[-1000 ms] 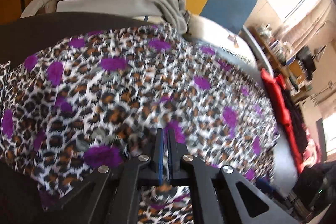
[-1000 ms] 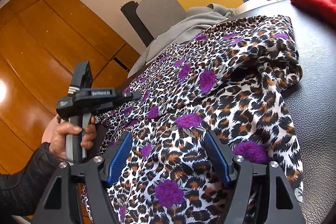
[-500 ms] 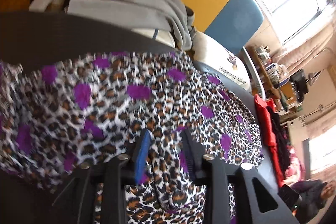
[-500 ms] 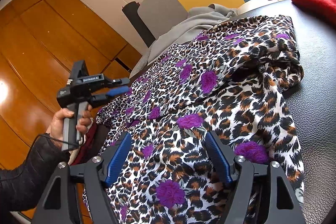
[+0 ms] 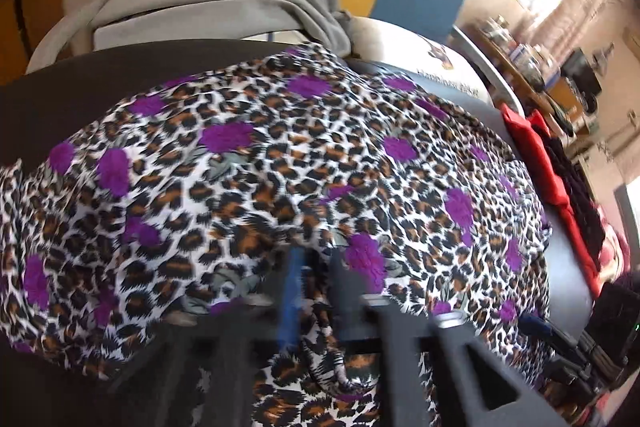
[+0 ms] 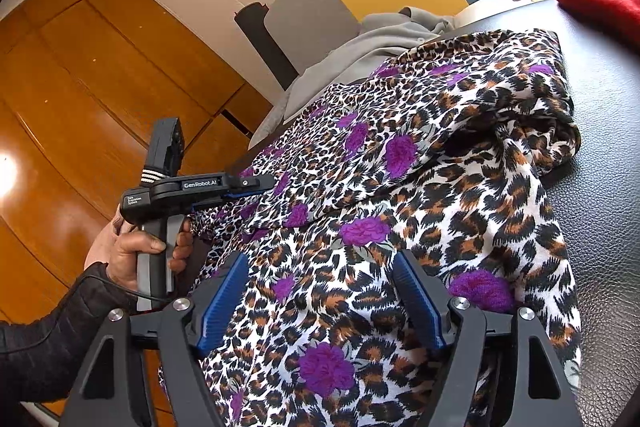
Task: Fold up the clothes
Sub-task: 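Pinch the blouse edge with the left gripper and lift it toward the right gripper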
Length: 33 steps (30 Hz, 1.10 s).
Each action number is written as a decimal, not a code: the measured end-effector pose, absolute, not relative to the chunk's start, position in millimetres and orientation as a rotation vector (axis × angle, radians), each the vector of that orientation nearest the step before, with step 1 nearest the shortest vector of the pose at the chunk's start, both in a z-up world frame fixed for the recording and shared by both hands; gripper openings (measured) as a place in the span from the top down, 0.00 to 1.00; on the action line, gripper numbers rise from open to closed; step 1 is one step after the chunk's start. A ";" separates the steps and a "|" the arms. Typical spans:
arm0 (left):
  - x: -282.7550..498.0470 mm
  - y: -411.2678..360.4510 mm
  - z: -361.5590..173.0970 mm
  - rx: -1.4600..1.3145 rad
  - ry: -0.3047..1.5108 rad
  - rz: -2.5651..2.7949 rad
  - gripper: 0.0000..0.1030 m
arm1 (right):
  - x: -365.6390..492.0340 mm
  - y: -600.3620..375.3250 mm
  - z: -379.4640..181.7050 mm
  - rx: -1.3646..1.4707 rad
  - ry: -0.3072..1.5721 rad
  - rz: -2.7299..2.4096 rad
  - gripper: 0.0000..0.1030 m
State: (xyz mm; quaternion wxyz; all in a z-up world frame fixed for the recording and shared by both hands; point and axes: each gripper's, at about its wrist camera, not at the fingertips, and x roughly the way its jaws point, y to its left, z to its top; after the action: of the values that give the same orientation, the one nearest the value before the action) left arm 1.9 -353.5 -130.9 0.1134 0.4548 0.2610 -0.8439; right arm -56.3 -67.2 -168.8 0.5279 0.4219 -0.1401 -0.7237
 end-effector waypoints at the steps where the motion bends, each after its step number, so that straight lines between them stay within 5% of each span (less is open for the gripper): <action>1: 5.5 -357.1 -126.0 1.289 0.796 -2.485 0.99 | -56.2 -67.4 -168.7 1.008 -0.334 -1.730 0.26; 8: -7.2 -373.8 -99.4 1.209 0.855 -2.518 0.98 | -55.7 -69.1 -168.7 1.007 -0.333 -1.730 0.25; 12: -11.4 -372.5 -110.0 1.332 0.796 -2.516 0.59 | -55.5 -68.5 -169.1 1.006 -0.338 -1.727 0.25; 17: -19.2 -354.2 -131.7 1.464 0.577 -2.556 0.46 | -55.4 -67.9 -169.0 1.004 -0.341 -1.723 0.25; 20: -15.3 -341.1 -133.5 1.457 0.433 -2.588 0.53 | -55.4 -67.8 -169.0 1.003 -0.343 -1.719 0.24; 21: -13.0 -343.3 -132.6 1.428 0.460 -2.581 0.81 | -55.6 -67.9 -169.0 1.004 -0.343 -1.719 0.24; 22: -10.7 -345.5 -131.7 1.399 0.486 -2.574 0.92 | -55.5 -67.9 -168.9 1.003 -0.341 -1.719 0.24; 33: -7.6 -358.5 -86.7 1.140 0.569 -2.599 0.95 | -53.6 -70.9 -169.0 1.006 -0.321 -1.726 0.24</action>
State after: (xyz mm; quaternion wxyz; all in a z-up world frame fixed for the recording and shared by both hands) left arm -7.6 -358.5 -86.7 0.1234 0.3909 0.1950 -0.8910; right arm -53.6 -70.9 -169.0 0.5303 0.4215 -0.1343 -0.7233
